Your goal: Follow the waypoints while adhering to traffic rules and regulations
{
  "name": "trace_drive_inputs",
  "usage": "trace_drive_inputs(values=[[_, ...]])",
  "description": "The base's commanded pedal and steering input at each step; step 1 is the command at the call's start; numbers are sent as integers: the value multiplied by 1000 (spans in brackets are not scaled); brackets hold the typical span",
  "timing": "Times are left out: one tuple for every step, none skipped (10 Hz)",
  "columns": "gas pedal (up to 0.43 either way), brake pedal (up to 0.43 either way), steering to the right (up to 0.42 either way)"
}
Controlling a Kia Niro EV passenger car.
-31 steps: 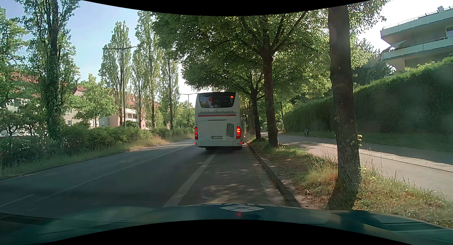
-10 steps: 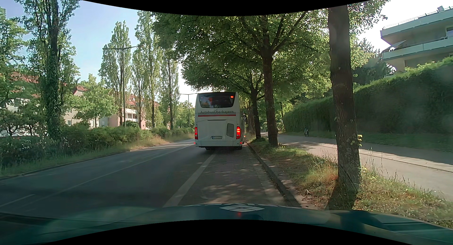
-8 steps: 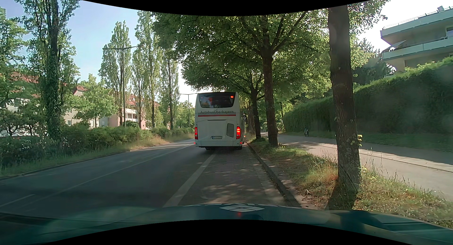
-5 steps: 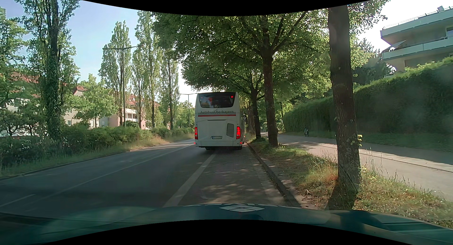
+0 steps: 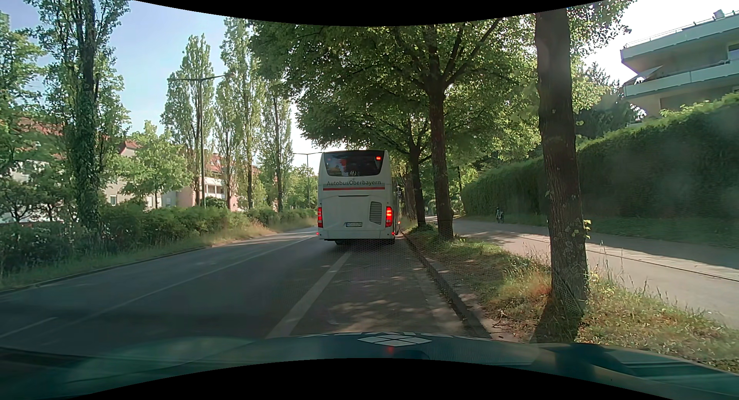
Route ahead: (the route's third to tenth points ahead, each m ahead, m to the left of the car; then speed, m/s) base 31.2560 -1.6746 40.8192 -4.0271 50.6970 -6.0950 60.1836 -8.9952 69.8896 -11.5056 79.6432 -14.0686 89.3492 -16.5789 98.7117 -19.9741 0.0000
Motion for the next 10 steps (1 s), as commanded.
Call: trace_drive_inputs(values=[[0, 494, -36], [0, 494, -36], [0, 494, -36], [0, 494, -36], [0, 494, -36], [0, 494, -36], [0, 494, -36], [0, 494, -36], [0, 494, -36], [0, 494, -36]])
